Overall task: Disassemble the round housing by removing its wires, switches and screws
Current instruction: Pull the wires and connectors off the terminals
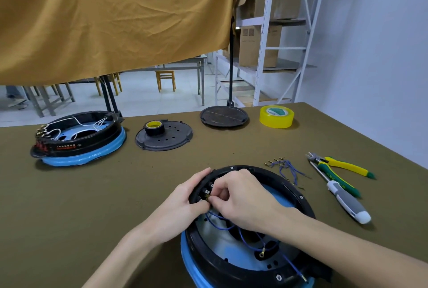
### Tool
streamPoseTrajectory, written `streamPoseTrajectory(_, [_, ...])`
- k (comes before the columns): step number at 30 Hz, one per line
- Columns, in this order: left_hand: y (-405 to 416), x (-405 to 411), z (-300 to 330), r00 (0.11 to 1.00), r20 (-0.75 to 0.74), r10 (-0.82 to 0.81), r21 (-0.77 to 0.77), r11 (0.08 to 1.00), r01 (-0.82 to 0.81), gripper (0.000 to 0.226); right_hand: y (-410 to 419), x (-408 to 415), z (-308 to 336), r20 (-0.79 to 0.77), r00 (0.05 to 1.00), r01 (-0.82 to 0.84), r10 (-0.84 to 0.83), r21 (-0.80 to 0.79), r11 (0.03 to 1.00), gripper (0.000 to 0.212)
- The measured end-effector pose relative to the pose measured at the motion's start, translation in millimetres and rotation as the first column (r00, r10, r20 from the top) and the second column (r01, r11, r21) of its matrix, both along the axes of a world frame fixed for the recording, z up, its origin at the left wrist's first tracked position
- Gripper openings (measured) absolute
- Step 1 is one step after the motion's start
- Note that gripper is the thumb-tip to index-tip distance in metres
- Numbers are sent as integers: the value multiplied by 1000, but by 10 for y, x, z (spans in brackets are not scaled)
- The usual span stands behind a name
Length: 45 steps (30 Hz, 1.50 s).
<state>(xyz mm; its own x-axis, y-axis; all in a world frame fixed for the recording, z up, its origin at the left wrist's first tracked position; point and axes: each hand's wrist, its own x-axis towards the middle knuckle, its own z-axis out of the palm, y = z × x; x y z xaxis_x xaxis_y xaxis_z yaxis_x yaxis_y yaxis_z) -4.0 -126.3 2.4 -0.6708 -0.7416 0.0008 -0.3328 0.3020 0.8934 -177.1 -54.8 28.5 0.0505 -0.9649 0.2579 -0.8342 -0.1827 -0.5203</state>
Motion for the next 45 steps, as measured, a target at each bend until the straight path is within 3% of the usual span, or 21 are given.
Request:
streamPoseTrajectory(19, [-1, -25, -23, 999, -35, 26, 20, 999, -25, 80, 30, 4, -24, 43, 999, -30, 31, -7, 1000, 19])
streamPoseTrajectory(25, [-8, -32, -22, 998, -49, 37, 20, 999, -36, 78, -22, -99, 104, 165, 984, -86, 69, 98, 991, 16])
streamPoseTrajectory(30, [8, -41, -12, 997, -68, 43, 3, 999, -43, 80, 53, 53, -28, -62, 998, 29, -31, -41, 999, 18])
streamPoseTrajectory(32, [14, -33, -6, 995, -83, 63, 6, 998, -62, 79, 40, 43, -13, -16, 999, 39, -39, -21, 999, 17])
streamPoseTrajectory(39, [14, -25, -45, 986, -135, 102, -25, 994, -107, 53, 33, 5, 1, 20, 999, 46, -46, -16, 999, 19])
streamPoseTrajectory(45, [48, -65, -75, 969, -207, 137, 35, 990, -133, 45, 9, -18, 11, 18, 999, 48, -48, -23, 999, 17])
